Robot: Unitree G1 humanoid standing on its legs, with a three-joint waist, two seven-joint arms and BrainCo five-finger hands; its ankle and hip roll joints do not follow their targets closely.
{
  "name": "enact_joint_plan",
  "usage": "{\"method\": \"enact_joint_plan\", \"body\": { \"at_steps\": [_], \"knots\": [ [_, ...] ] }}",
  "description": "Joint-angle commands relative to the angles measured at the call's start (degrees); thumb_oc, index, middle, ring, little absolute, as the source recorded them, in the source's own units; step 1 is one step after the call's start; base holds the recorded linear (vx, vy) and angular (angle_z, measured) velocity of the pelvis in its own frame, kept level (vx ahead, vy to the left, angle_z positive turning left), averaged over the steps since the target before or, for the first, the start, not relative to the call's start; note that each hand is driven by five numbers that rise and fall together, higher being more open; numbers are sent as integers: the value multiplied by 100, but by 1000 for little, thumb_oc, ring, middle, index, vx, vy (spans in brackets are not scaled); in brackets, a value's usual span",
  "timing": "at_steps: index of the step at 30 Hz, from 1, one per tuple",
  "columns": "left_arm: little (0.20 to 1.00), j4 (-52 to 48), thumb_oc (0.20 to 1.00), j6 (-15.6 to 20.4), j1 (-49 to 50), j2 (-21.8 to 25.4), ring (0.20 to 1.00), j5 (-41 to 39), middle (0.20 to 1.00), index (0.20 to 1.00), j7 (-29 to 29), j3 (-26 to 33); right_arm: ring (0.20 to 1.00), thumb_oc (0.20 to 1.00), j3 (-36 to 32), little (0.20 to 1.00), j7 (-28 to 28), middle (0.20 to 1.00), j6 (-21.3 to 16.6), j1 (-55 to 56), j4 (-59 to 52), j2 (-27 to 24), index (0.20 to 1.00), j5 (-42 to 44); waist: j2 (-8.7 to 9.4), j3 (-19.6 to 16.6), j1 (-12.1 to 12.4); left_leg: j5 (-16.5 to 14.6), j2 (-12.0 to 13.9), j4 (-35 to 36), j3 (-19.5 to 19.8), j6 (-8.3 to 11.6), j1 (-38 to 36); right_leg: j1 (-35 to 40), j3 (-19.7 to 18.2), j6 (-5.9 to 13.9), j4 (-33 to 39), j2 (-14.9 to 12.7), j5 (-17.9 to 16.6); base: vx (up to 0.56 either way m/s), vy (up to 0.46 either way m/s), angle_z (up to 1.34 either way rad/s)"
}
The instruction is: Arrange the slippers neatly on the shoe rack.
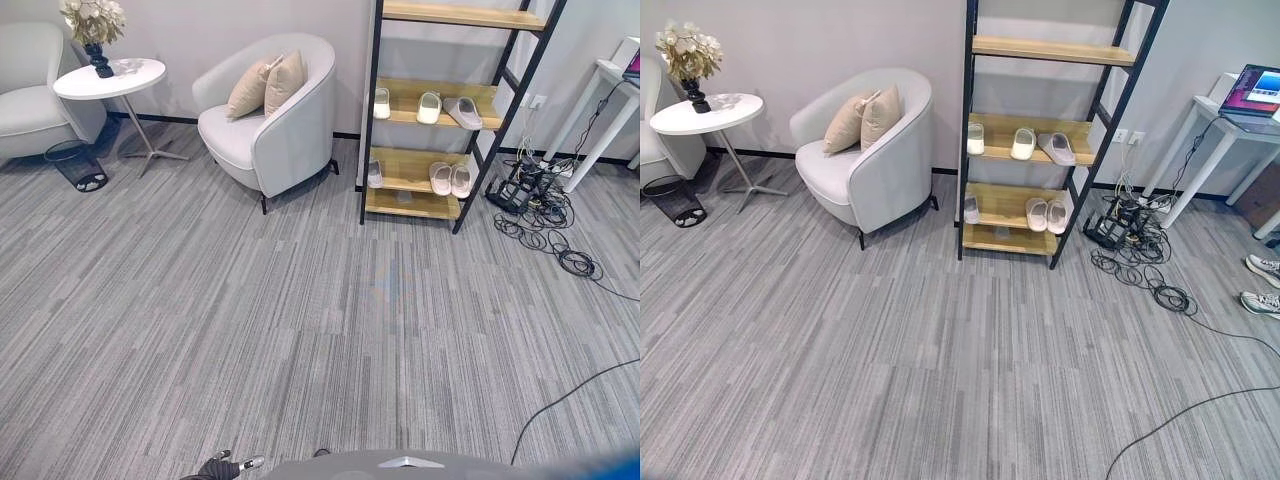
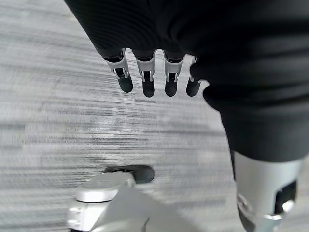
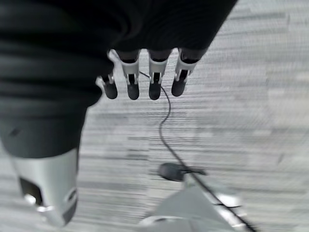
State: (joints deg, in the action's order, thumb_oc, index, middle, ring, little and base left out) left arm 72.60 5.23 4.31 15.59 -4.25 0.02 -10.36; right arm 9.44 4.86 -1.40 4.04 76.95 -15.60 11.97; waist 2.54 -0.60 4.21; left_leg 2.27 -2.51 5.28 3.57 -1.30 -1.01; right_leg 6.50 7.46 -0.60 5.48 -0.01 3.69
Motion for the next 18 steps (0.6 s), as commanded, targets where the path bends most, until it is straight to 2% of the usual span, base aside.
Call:
{"method": "enact_joint_plan", "body": {
  "at_steps": [1,3,5,6,7,8,9,10,11,12,13,14,15,16,17,18],
  "knots": [
    [1000,70,1000,141,-338,12,1000,441,1000,1000,-43,17,1000,1000,105,1000,79,1000,-60,-170,-192,28,1000,-162,95,-19,74,-63,433,-28,199,316,-76,-286,-41,575,-48,-508,-598,59,-158,3],
    [1000,-9,1000,152,-419,-18,1000,535,1000,1000,14,-178,1000,1000,141,1000,61,1000,-2,-252,-140,-50,1000,-370,73,55,32,-49,492,-28,172,338,-143,-262,-97,532,-48,-470,-576,78,-227,3],
    [1000,-133,1000,132,-534,25,1000,560,1000,1000,22,-326,1000,1000,344,1000,67,1000,-5,-397,-266,-161,1000,-519,101,257,-11,-183,581,-704,144,387,55,-291,-245,361,-271,-393,-438,60,-284,3],
    [1000,-226,1000,131,-570,49,1000,528,1000,1000,34,-359,1000,1000,380,1000,83,1000,0,-465,-292,-226,1000,-507,100,412,-1,-253,550,-1656,94,429,363,-353,-296,241,-567,-349,-273,45,-229,-3],
    [1000,-287,1000,140,-608,58,1000,530,1000,1000,30,-393,1000,1000,392,1000,89,1000,3,-481,-306,-248,1000,-508,104,509,6,-214,549,-2294,49,445,601,-328,-302,177,-661,-327,-212,74,-344,-12],
    [1000,-475,1000,154,-729,91,1000,495,1000,1000,6,-451,1000,1000,466,1000,116,1000,27,-507,-330,-268,1000,-558,121,708,-11,334,853,-3630,-255,484,1286,-261,-207,-17,-812,-245,-113,165,-380,-16],
    [1000,-524,1000,158,-743,106,1000,538,1000,1000,-14,-481,1000,1000,561,1000,112,1000,59,-530,-285,-306,1000,-642,151,822,66,419,831,-4516,-438,402,1843,-157,-195,-124,-808,-192,26,201,-310,-7],
    [1000,-539,1000,170,-745,95,1000,547,1000,1000,-6,-512,1000,1000,581,1000,111,1000,86,-535,-246,-326,1000,-689,117,828,114,263,744,-4528,-461,374,2065,-94,-203,-109,-828,-176,110,286,-113,4],
    [1000,-524,1000,192,-722,70,1000,553,1000,1000,-2,-509,1000,1000,587,1000,99,1000,100,-522,-170,-333,1000,-734,106,781,185,167,541,-4029,-468,347,2197,-32,-222,-62,-821,-198,175,379,105,-6],
    [1000,-450,1000,219,-651,39,1000,578,1000,1000,-13,-491,1000,1000,568,1000,65,1000,78,-488,-96,-308,1000,-769,100,691,289,120,372,-3036,-509,314,2167,51,-273,40,-785,-242,250,566,204,5],
    [1000,-355,1000,222,-650,23,1000,607,1000,1000,-55,-496,1000,1000,551,1000,27,1000,34,-528,-118,-317,1000,-719,36,627,408,433,363,-1854,-452,371,2239,237,-283,120,-704,-219,262,551,205,-73],
    [1000,-308,1000,215,-672,28,1000,607,1000,1000,-57,-503,1000,1000,544,1000,23,1000,25,-540,-134,-314,1000,-697,56,638,461,567,351,-1649,-376,409,2284,356,-312,140,-642,-250,248,479,188,-120],
    [1000,-178,1000,210,-605,9,1000,618,1000,1000,-48,-447,1000,1000,542,1000,18,1000,10,-563,-143,-261,1000,-692,67,580,513,493,244,-1301,-183,356,2060,440,-403,222,-626,-284,285,354,131,-97],
    [1000,-78,1000,202,-566,4,1000,620,1000,1000,-80,-385,1000,1000,490,1000,-10,1000,4,-556,-169,-207,1000,-655,97,514,501,503,122,-1302,-19,303,2001,432,-430,275,-655,-321,248,496,221,-50],
    [1000,28,1000,181,-476,25,1000,625,1000,1000,-131,-285,1000,1000,357,1000,-68,1000,-33,-538,-207,-153,1000,-522,206,398,478,413,-43,-1314,36,213,1889,359,-511,419,-813,-448,66,496,220,-18],
    [1000,36,1000,180,-449,56,1000,622,1000,1000,-136,-235,1000,1000,301,1000,-76,1000,-37,-517,-254,-125,1000,-439,264,352,467,334,-65,-1297,-56,142,1789,306,-575,508,-957,-532,-155,614,316,-84]
  ]
}}
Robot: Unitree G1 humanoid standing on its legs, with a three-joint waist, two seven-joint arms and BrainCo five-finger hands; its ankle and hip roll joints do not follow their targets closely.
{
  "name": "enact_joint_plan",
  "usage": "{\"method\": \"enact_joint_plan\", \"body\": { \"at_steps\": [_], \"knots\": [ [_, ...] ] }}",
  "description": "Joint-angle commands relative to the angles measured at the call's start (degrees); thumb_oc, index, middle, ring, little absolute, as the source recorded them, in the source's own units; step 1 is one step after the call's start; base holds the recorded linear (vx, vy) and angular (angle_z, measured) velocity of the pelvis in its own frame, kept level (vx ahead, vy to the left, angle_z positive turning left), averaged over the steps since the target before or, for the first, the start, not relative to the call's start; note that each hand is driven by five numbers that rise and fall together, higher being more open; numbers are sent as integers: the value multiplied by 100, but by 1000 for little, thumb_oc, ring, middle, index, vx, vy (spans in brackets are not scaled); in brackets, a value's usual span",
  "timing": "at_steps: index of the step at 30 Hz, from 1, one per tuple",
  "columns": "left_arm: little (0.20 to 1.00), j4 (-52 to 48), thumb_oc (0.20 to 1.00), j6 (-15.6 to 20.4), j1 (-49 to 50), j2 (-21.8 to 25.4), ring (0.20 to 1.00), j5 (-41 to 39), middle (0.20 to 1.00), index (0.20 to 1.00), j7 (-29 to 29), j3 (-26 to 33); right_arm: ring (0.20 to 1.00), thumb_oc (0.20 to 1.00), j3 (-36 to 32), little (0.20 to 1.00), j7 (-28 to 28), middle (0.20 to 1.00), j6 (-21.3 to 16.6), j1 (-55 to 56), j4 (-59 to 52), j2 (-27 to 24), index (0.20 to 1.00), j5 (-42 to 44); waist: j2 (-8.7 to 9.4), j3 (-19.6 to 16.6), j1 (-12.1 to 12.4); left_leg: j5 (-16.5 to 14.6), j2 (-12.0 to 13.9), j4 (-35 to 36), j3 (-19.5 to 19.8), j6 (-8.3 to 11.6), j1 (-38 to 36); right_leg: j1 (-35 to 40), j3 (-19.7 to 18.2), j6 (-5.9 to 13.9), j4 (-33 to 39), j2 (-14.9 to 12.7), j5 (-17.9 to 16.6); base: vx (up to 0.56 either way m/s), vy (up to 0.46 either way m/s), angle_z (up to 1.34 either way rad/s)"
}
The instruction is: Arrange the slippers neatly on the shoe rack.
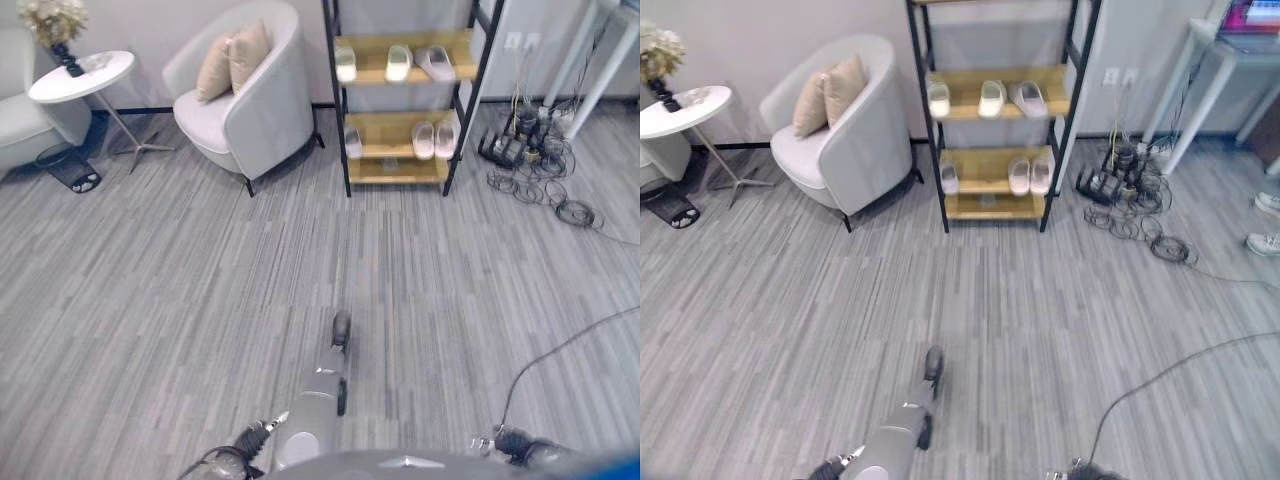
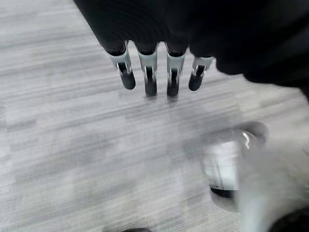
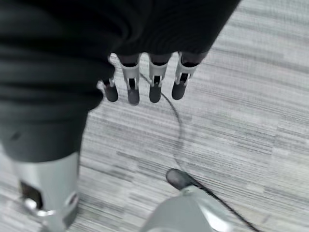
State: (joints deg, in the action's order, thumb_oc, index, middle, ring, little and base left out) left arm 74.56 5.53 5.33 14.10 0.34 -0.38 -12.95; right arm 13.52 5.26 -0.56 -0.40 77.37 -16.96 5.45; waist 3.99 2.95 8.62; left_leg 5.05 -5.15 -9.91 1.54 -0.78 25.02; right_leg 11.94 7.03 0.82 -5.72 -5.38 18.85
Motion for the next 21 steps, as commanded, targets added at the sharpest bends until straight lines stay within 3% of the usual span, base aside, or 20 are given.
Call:
{"method": "enact_joint_plan", "body": {
  "at_steps": [1,3,4,6,7,8,9,11,12,14,17,18,19,21],
  "knots": [
    [1000,-217,1000,161,-525,248,1000,158,1000,1000,-105,45,1000,1000,-110,1000,-122,1000,-146,-99,-425,101,1000,320,193,-43,30,-124,86,244,55,-81,-1022,-360,-644,517,-266,-137,-2107,482,282,-52],
    [1000,-326,1000,169,-589,302,1000,155,1000,1000,-115,-8,1000,1000,27,1000,-143,1000,-168,-200,-627,168,1000,237,193,-41,35,-294,-18,281,29,-251,-1210,-707,-622,656,-1100,-273,-2665,414,332,-9],
    [1000,-489,1000,165,-686,334,1000,117,1000,1000,-144,-81,1000,1000,66,1000,-223,1000,-176,-329,-757,122,1000,135,97,71,-16,-462,-107,337,66,-453,-1504,-1031,-450,718,-2133,-523,-3292,371,369,29],
    [1000,-585,1000,180,-767,399,1000,134,1000,1000,-172,-122,1000,1000,41,1000,-243,1000,-196,-370,-862,102,1000,170,-66,112,-106,-561,-68,454,190,-566,-1794,-1412,-301,621,-2822,-609,-3349,418,324,41],
    [1000,-641,1000,199,-835,419,1000,96,1000,1000,-208,-124,1000,1000,48,1000,-262,1000,-222,-347,-910,116,1000,199,-205,189,-266,-637,-25,608,375,-599,-2227,-1860,-198,453,-3071,-600,-2861,582,212,18],
    [1000,-639,1000,214,-941,400,1000,68,1000,1000,-250,-157,1000,1000,120,1000,-293,1000,-224,-323,-876,157,1000,129,-285,271,-417,-706,20,734,526,-550,-2624,-2209,-91,364,-2738,-453,-2486,605,121,28],
    [1000,-652,1000,218,-982,391,1000,87,1000,1000,-271,-204,1000,1000,132,1000,-311,1000,-217,-311,-869,157,1000,106,-293,305,-494,-748,32,773,596,-519,-2779,-2316,-54,364,-2443,-372,-2439,499,-14,63],
    [1000,-634,1000,241,-1024,365,1000,149,1000,1000,-308,-276,1000,1000,133,1000,-340,1000,-210,-264,-823,134,1000,78,-288,367,-651,-872,30,840,722,-434,-3042,-2480,-93,461,-1583,-226,-2586,397,-87,122],
    [1000,-530,1000,248,-991,322,1000,234,1000,1000,-331,-272,1000,1000,114,1000,-364,1000,-203,-214,-756,102,1000,40,-251,385,-705,-952,45,868,752,-351,-3215,-2568,-51,581,-823,-224,-2737,412,-132,151],
    [1000,-314,1000,250,-880,281,1000,274,1000,1000,-316,-163,1000,1000,28,1000,-363,1000,-201,-72,-680,41,1000,6,-265,371,-783,-991,144,894,863,-211,-3496,-2719,-47,713,-301,-142,-3003,526,-253,142],
    [1000,-224,1000,222,-727,262,1000,369,1000,1000,-348,-127,1000,1000,-62,1000,-429,1000,-197,22,-581,-34,1000,-7,-228,210,-739,-970,201,750,951,-98,-3484,-2429,-152,569,-209,21,-2794,382,-290,30],
    [1000,-197,1000,203,-596,249,1000,369,1000,1000,-366,-51,1000,1000,-77,1000,-450,1000,-190,105,-551,-66,1000,-41,-234,81,-707,-956,330,518,968,49,-3495,-2232,-74,414,-228,169,-2452,285,-286,-21],
    [1000,-230,1000,200,-626,225,1000,349,1000,1000,-369,-73,1000,1000,-92,1000,-469,1000,-228,17,-562,-94,1000,11,-190,97,-684,-626,387,-265,789,290,-3146,-1988,22,299,-169,191,-2319,317,-358,-11],
    [1000,-297,1000,183,-662,221,1000,290,1000,1000,-376,-49,1000,1000,-97,1000,-504,1000,-250,-27,-601,-165,1000,47,-60,164,-652,-296,561,-1600,396,430,-2544,-1722,93,119,-58,198,-2222,124,-253,7]
  ]
}}
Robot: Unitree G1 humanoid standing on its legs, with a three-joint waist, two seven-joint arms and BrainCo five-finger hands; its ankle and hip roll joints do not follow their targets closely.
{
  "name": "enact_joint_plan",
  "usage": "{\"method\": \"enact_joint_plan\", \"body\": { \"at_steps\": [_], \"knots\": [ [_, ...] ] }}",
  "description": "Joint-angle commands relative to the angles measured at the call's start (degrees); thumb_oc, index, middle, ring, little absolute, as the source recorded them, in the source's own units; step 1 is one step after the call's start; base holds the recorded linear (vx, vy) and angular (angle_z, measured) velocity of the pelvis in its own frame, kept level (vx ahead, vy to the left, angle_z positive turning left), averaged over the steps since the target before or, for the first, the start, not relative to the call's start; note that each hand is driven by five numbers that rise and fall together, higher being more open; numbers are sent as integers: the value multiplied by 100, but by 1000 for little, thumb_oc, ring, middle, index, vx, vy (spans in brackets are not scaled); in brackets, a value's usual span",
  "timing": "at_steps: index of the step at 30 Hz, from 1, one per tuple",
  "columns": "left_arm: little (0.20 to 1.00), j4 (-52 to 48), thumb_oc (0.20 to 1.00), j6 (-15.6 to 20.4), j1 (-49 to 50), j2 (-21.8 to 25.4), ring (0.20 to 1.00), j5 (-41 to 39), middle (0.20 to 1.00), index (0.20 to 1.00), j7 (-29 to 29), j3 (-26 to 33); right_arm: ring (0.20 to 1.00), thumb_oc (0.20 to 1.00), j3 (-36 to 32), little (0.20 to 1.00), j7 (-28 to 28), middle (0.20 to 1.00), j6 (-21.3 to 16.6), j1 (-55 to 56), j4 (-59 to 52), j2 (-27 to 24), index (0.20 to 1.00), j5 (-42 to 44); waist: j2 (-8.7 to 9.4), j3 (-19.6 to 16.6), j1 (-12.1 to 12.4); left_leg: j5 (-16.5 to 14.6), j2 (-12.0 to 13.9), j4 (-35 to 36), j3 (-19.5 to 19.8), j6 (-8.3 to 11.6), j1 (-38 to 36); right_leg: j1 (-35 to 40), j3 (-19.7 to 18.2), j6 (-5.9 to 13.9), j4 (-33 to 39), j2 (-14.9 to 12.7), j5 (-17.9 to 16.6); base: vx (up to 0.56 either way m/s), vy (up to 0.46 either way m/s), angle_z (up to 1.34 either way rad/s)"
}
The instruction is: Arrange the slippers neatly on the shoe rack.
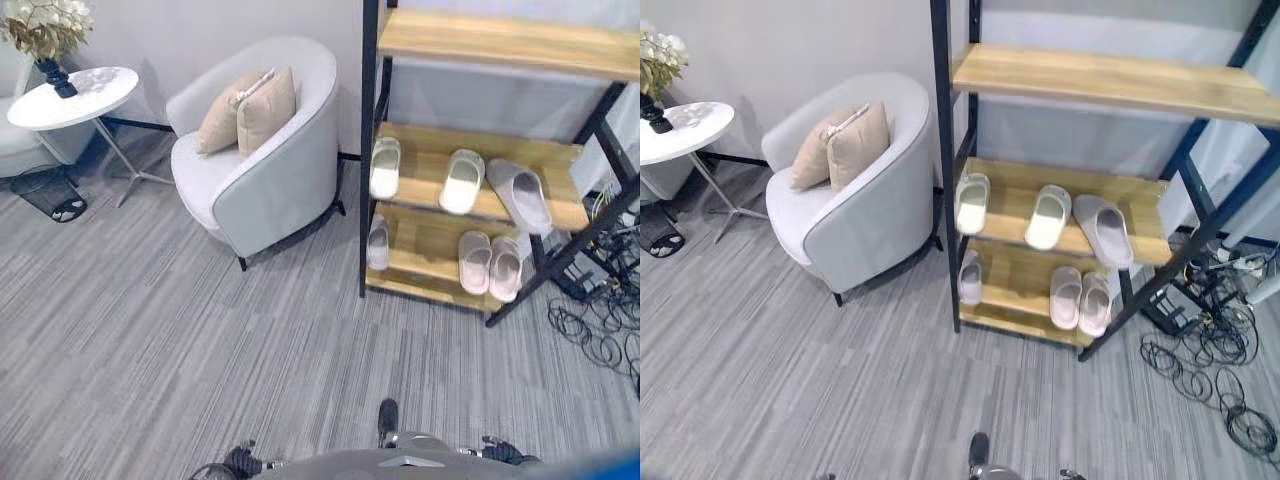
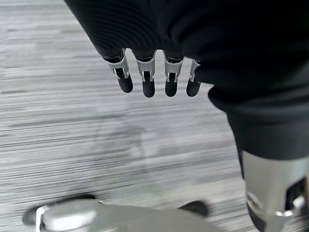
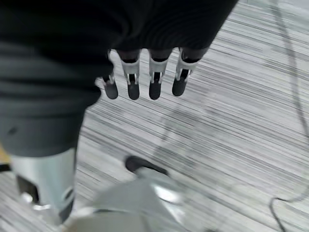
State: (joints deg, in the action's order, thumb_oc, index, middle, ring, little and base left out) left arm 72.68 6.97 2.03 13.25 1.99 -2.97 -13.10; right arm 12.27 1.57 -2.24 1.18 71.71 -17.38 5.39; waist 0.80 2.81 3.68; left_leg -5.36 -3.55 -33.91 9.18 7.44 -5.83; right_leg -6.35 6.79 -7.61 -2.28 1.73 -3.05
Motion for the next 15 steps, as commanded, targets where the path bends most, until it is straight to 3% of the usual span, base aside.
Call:
{"method": "enact_joint_plan", "body": {
  "at_steps": [1,2,3,4,5,6,7,10,13,15],
  "knots": [
    [1000,-149,1000,30,-334,310,1000,83,1000,1000,-122,-26,1000,1000,53,1000,-149,1000,-88,-220,-56,-182,1000,61,315,218,-97,762,491,406,-545,-455,767,237,123,891,-349,-482,36,109,-272,-12],
    [1000,-222,1000,37,-398,281,1000,26,1000,1000,-149,-52,1000,1000,168,1000,-203,1000,-88,-313,-76,-243,1000,-33,388,295,17,652,562,189,-739,-571,1182,421,150,839,-268,-475,139,162,-237,-10],
    [1000,-280,1000,40,-436,238,1000,-71,1000,1000,-171,-32,1000,1000,245,1000,-248,1000,-98,-334,-92,-259,1000,-123,454,299,124,329,554,810,-938,-683,1283,536,197,846,-234,-502,193,169,-151,-25],
    [1000,-322,1000,94,-483,226,1000,-109,1000,1000,-212,-73,1000,1000,272,1000,-282,1000,-129,-376,-118,-239,1000,-110,453,331,270,348,257,1346,-782,-698,1435,622,142,870,-239,-453,216,148,-36,-14],
    [1000,-310,1000,107,-491,214,1000,-118,1000,1000,-223,-84,1000,1000,291,1000,-282,1000,-137,-396,-119,-214,1000,-112,439,333,295,424,199,1614,-755,-668,1364,645,89,885,-257,-411,237,114,33,-30],
    [1000,-277,1000,90,-498,199,1000,-109,1000,1000,-267,-82,1000,1000,375,1000,-314,1000,-144,-375,-159,-150,1000,-209,437,279,290,491,60,1755,-660,-640,1233,652,-10,896,-276,-380,223,126,81,-48],
    [1000,-235,1000,72,-467,156,1000,-59,1000,1000,-276,-111,1000,1000,450,1000,-349,1000,-147,-317,-156,-96,1000,-329,405,199,288,367,-51,2151,-463,-704,1007,669,-120,911,-288,-342,238,121,104,-69],
    [1000,-101,1000,43,-412,117,1000,31,1000,1000,-273,-133,1000,1000,464,1000,-384,1000,-151,-225,-128,-30,1000,-383,371,101,262,326,-174,2567,-141,-786,734,717,-230,962,-262,-333,235,62,68,-50],
    [1000,41,1000,-9,-310,132,1000,139,1000,1000,-281,-117,1000,1000,442,1000,-390,1000,-135,-187,-156,55,1000,-402,251,81,151,319,-160,2850,-190,-929,545,523,-335,1055,-778,-356,310,-26,113,-15],
    [1000,84,1000,-15,-293,214,1000,192,1000,1000,-317,-49,1000,1000,418,1000,-395,1000,-127,-226,-171,80,1000,-469,161,165,173,250,-91,2785,-355,-1020,526,208,-88,1224,-1468,-657,181,-66,6,-63]
  ]
}}
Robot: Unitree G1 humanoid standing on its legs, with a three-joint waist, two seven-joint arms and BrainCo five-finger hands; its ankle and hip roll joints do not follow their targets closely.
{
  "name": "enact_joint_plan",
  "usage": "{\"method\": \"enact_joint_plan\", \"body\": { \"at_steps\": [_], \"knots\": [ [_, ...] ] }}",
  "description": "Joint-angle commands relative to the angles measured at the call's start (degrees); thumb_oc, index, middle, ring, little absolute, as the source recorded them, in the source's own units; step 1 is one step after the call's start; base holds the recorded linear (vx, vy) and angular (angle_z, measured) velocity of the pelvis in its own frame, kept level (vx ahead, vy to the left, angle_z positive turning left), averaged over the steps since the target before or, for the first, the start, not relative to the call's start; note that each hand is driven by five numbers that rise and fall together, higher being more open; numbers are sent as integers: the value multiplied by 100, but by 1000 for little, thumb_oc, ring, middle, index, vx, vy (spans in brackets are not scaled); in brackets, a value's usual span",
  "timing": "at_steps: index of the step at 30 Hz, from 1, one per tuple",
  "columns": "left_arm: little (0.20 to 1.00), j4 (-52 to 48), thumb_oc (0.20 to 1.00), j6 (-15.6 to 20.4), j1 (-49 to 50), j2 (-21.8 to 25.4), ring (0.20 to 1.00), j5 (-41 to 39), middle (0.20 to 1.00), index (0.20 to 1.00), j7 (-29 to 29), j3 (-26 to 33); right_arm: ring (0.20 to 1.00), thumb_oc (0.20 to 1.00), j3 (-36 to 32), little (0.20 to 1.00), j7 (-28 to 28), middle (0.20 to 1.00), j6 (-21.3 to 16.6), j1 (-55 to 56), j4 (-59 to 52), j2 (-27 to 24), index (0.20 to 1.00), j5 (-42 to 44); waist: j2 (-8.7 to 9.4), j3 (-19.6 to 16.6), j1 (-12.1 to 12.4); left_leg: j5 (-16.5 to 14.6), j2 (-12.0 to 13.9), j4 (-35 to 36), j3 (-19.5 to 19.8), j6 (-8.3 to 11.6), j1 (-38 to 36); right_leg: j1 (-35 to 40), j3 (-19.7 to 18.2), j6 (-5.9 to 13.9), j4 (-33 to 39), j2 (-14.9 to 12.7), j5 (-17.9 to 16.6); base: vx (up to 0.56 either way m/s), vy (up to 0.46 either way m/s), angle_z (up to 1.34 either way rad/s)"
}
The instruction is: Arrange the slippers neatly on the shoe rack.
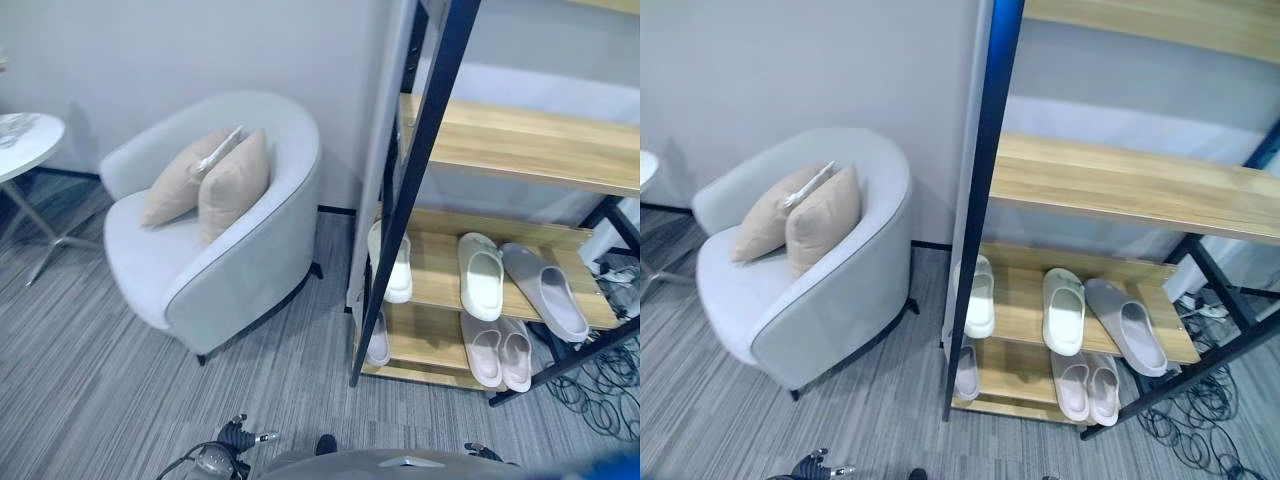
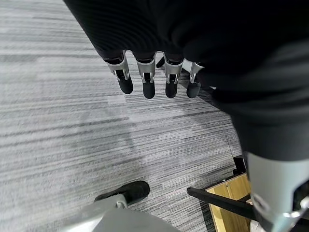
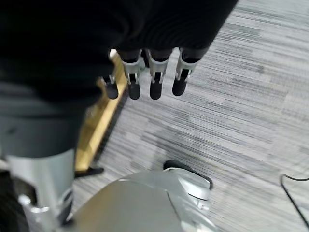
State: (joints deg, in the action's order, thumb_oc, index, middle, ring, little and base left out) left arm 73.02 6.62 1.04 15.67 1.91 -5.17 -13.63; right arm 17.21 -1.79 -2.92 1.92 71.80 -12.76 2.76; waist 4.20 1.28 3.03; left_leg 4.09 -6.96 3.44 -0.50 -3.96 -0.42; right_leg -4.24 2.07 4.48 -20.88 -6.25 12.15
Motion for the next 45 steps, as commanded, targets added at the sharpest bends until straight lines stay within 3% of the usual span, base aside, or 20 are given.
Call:
{"method": "enact_joint_plan", "body": {
  "at_steps": [1,3,5,7,8,9,10,12,15,16,17,19,21,23,24,27,31,35,43,45],
  "knots": [
    [1000,58,1000,21,-186,15,1000,189,1000,1000,-130,33,1000,1000,-99,1000,-73,1000,-58,-303,-186,-393,1000,-230,-221,341,255,-732,304,-959,588,112,-9,1,512,33,385,-78,-1361,-70,-147,-56],
    [1000,85,1000,53,-204,100,1000,116,1000,1000,-141,128,1000,1000,-172,1000,-77,1000,-37,-293,-153,-402,1000,-264,-311,359,248,-785,433,-1019,690,145,11,45,510,22,454,-624,-1592,-50,-224,-3],
    [1000,77,1000,114,-183,146,1000,56,1000,1000,-157,163,1000,1000,-312,1000,-49,1000,-3,-305,-123,-503,1000,-248,-314,294,315,-788,532,-1109,722,214,118,182,416,130,726,-1175,-2165,5,-339,44],
    [1000,91,1000,118,-185,160,1000,118,1000,1000,-165,134,1000,1000,-340,1000,-42,1000,5,-291,-127,-520,1000,-245,-180,223,330,-810,539,-1165,715,297,174,409,138,252,1177,-1138,-2234,32,-355,9],
    [1000,113,1000,122,-197,177,1000,134,1000,1000,-161,143,1000,1000,-339,1000,-32,1000,15,-286,-117,-520,1000,-237,-136,187,352,-838,570,-1180,707,337,195,470,132,298,1301,-1077,-2066,0,-461,3],
    [1000,86,1000,137,-215,198,1000,117,1000,1000,-193,137,1000,1000,-240,1000,-27,1000,24,-338,-122,-499,1000,-257,-53,176,395,-779,745,-1240,731,471,253,473,157,299,1380,-835,-1746,-5,-371,-4],
    [1000,85,1000,137,-215,198,1000,117,1000,1000,-193,137,1000,1000,-240,1000,-27,1000,24,-338,-122,-499,1000,-257,-54,174,394,-779,748,-1240,733,473,255,470,158,297,1376,-832,-1744,-21,-497,-11],
    [1000,23,1000,146,-345,59,1000,-346,1000,1000,-84,204,1000,1000,-5,1000,-84,1000,-21,-459,-158,-557,1000,-398,-33,228,417,-228,1205,-1214,882,775,328,603,441,104,1494,-378,-1272,-11,-530,-5],
    [1000,-17,1000,130,-416,0,1000,-724,1000,1000,-52,359,1000,1000,-37,1000,-81,1000,-40,-491,-133,-647,1000,-379,12,234,419,21,1378,-1160,909,862,351,699,654,18,1548,-266,-1216,16,-284,80],
    [1000,-26,1000,135,-492,-64,1000,-924,1000,1000,-35,428,1000,1000,-26,1000,-68,1000,-55,-499,-161,-689,1000,-360,66,253,409,285,1458,-1237,723,861,450,774,838,-30,1622,-224,-1247,-22,-231,42],
    [1000,-66,1000,124,-525,-132,1000,-868,1000,1000,-5,390,1000,1000,46,1000,-72,1000,-44,-530,-183,-672,1000,-414,145,266,379,122,1376,-1424,268,758,558,821,998,-47,1687,-252,-1289,-43,-253,19],
    [1000,-75,1000,105,-524,-177,1000,-754,1000,1000,1,305,1000,1000,91,1000,-77,1000,-45,-573,-210,-642,1000,-430,170,261,373,-145,1225,-1677,-10,684,638,805,1078,-46,1659,-284,-1279,-25,-52,56],
    [1000,8,1000,70,-479,-289,1000,-675,1000,1000,-17,198,1000,1000,123,1000,-133,1000,-84,-625,-267,-596,1000,-443,65,199,428,-372,984,-1249,330,658,423,736,943,-31,1589,-243,-1232,50,93,11],
    [1000,75,1000,54,-471,-275,1000,-635,1000,1000,0,201,1000,1000,131,1000,-138,1000,-84,-628,-323,-564,1000,-441,55,141,371,-451,955,-1012,363,624,290,749,922,-11,1606,-259,-1253,68,83,-13],
    [1000,93,1000,51,-456,-255,1000,-613,1000,1000,-2,193,1000,1000,112,1000,-159,1000,-100,-617,-351,-536,1000,-410,57,105,353,-451,929,-966,371,602,247,769,892,5,1651,-271,-1287,116,159,-17],
    [1000,192,1000,79,-391,-101,1000,-620,1000,1000,0,339,1000,1000,228,1000,-114,1000,-223,-611,-570,-237,1000,-232,3,-89,404,-277,901,156,344,504,-313,900,835,155,1963,-284,-1424,105,230,-27],
    [1000,31,1000,166,-458,-84,1000,-247,1000,1000,90,73,1000,1000,681,1000,68,1000,-379,-521,-1186,-305,1000,-467,-15,-70,378,-298,823,156,337,524,-102,869,890,241,2388,-324,-1567,-99,91,6],
    [1000,-83,1000,276,-452,-221,1000,192,1000,1000,-2,-282,1000,1000,1146,1000,25,1000,-578,-340,-1561,-304,1000,-1056,-167,186,239,-289,787,156,191,526,6,729,763,286,2588,-356,-1726,-177,80,-17],
    [1000,27,1000,306,-228,-285,1000,512,1000,1000,3,-376,1000,1000,1728,1000,288,1000,-852,-582,-2723,-411,1000,-1121,-224,221,334,-308,807,156,152,543,-36,743,726,324,2588,-364,-1668,-32,18,-7],
    [1000,-119,1000,379,-273,-329,1000,550,1000,1000,-108,-520,1000,1000,2134,1000,365,1000,-1078,-801,-3690,-469,1000,-1075,-217,235,384,-288,822,156,189,557,-33,774,759,320,2588,-355,-1652,-8,7,4]
  ]
}}
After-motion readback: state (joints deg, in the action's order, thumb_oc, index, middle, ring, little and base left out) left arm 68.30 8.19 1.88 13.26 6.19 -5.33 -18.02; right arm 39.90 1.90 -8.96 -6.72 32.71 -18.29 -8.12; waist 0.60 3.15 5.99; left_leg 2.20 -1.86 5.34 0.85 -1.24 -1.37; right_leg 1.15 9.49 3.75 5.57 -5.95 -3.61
